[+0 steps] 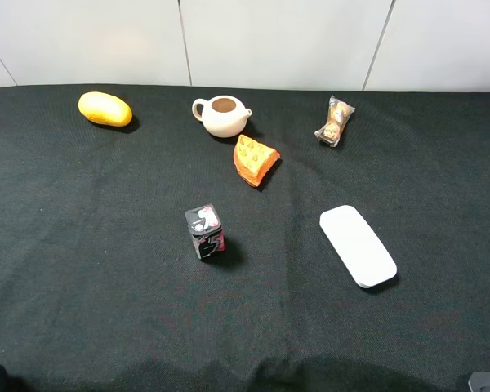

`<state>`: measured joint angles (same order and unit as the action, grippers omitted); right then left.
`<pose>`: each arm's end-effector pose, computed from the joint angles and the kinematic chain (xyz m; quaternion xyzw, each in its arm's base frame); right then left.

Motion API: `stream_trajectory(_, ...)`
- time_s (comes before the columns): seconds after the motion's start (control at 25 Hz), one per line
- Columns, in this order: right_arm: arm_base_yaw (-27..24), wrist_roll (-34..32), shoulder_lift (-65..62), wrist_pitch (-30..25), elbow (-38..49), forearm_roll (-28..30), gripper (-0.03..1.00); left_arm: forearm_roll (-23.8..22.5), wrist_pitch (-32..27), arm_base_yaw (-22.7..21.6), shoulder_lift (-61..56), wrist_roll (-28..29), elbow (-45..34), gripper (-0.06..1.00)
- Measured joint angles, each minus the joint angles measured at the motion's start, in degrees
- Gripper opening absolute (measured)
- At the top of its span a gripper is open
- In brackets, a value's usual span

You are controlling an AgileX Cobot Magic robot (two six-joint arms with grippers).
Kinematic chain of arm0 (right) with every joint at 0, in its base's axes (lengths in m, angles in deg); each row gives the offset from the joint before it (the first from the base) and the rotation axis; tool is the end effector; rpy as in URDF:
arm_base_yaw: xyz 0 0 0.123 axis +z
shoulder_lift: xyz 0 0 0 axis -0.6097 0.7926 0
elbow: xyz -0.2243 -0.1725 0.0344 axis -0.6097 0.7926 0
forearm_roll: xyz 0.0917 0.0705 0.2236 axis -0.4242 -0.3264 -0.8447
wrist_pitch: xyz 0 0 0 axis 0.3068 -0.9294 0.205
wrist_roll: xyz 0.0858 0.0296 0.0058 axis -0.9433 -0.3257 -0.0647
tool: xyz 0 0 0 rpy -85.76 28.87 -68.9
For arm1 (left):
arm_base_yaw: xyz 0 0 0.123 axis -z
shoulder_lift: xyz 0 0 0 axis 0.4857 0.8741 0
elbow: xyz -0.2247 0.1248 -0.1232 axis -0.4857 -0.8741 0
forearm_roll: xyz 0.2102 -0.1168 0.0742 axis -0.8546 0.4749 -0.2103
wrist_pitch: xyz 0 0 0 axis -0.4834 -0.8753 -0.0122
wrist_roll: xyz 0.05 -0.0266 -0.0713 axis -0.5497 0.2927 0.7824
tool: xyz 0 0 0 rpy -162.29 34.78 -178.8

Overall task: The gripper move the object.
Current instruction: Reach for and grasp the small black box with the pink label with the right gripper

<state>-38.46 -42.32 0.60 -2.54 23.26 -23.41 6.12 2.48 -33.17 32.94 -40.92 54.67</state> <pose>-0.0037 0.0013 0.2801 -0.0442 0.8405 -0.0289 0.5393 -0.0055 -0.0080 0.2758 0.0915 0.8480 0.0450 0.5200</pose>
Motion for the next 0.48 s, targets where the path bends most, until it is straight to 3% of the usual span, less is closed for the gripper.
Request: stream_trajectory(0.48,0.0,0.0,0.0,0.0,0.0,0.0,0.69,0.0,0.0,0.0,0.0,0.0,0.0,0.99)
